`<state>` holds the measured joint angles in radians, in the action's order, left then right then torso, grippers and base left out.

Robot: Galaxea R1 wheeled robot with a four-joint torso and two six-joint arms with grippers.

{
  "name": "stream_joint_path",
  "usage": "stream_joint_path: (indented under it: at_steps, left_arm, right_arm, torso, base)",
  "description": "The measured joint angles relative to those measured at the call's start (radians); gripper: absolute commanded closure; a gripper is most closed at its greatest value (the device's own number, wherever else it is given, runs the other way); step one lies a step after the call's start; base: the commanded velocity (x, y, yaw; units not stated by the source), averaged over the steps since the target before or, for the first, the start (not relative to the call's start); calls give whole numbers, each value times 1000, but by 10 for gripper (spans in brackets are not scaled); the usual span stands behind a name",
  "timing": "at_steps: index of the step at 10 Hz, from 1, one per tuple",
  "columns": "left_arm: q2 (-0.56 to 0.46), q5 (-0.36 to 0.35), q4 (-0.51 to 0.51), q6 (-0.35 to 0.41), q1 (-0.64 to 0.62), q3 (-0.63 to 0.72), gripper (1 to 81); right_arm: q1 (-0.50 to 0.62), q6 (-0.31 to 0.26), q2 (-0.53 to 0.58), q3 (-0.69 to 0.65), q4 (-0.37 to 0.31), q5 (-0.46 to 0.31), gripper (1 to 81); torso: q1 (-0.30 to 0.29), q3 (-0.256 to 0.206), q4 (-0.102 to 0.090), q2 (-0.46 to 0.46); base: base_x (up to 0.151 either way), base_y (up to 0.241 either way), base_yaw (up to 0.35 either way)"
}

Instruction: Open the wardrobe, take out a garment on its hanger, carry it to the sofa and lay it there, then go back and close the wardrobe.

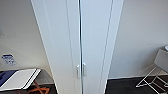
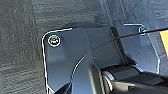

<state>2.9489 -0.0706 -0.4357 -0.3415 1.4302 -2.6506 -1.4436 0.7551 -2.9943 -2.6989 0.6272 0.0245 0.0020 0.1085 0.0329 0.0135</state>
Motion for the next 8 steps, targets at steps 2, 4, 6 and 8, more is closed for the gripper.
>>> stream_joint_path:
  at_steps: [2,4,6,8]
  left_arm:
    - [38,-18,-15,0,25,-9,10]
    - [80,-11,-16,0,40,-24,10]
    - [96,17,-16,0,42,-76,10]
    - [115,24,-16,0,42,-108,10]
  right_arm:
    - [-64,-7,-16,0,48,1,10]
    - [-109,-12,-47,0,107,1,10]
    - [-127,-12,-65,1,118,2,10]
    - [-125,-13,-61,1,126,4,10]
  torso:
    - [-1,0,0,0]
    - [-1,-1,0,1]
    - [-2,-1,0,1]
    - [-2,-2,0,1]
  base:
    - [0,0,0]
    - [0,0,0]
    - [0,0,0]
    - [0,0,0]
